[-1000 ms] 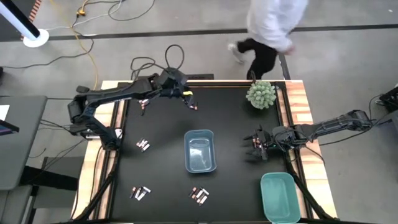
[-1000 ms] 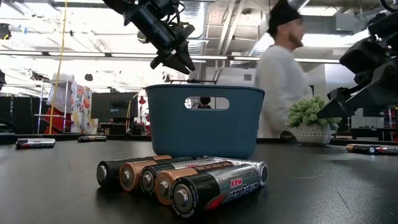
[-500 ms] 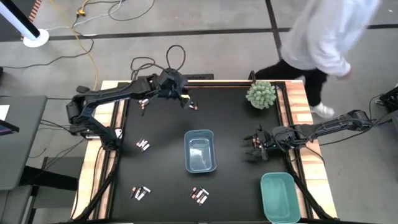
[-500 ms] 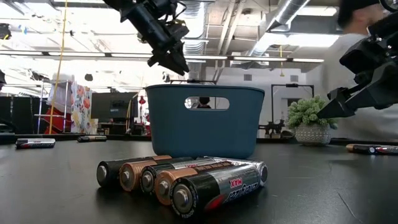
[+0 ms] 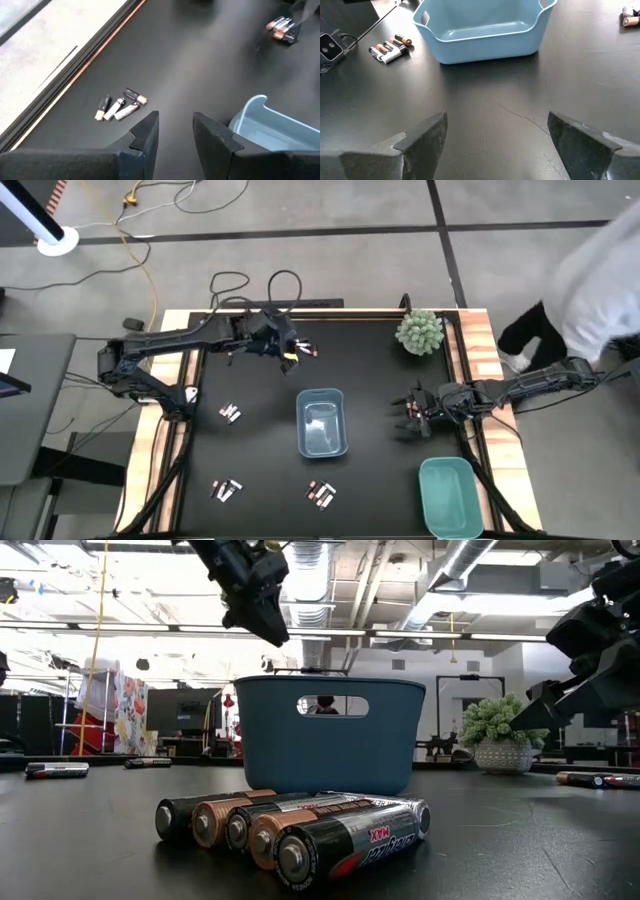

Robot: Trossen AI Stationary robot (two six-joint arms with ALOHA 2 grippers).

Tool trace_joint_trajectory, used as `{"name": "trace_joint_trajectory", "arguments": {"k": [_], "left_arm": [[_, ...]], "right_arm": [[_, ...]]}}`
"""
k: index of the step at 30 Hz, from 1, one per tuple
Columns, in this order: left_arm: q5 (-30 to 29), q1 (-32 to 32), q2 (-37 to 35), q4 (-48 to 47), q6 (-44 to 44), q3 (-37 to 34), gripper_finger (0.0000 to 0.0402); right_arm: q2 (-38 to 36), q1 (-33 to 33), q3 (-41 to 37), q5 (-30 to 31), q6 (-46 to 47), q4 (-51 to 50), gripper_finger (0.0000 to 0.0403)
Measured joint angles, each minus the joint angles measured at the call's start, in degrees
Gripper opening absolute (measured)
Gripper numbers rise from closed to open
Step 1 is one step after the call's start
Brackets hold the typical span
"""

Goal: Sort batteries
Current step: Adjust the blue bin

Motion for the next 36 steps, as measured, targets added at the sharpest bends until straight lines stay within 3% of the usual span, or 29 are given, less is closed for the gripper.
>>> {"name": "trace_joint_trajectory", "arguments": {"k": [9,27,36], "left_arm": [[-4.3,-4.6,-1.9,-3.5,-3.5,0.0,0.0114],[-10.3,-20.4,-1.6,-5.3,-15.1,-0.1,0.0114],[-11.7,-22.9,-1.6,-5.3,-18.5,-0.1,0.0114]], "right_arm": [[0.0,0.0,0.0,0.0,0.0,0.0,0.0363],[0.0,-0.3,0.0,0.2,-0.5,0.1,0.0363],[0.0,-0.3,0.0,0.2,-0.5,0.2,0.0363]]}}
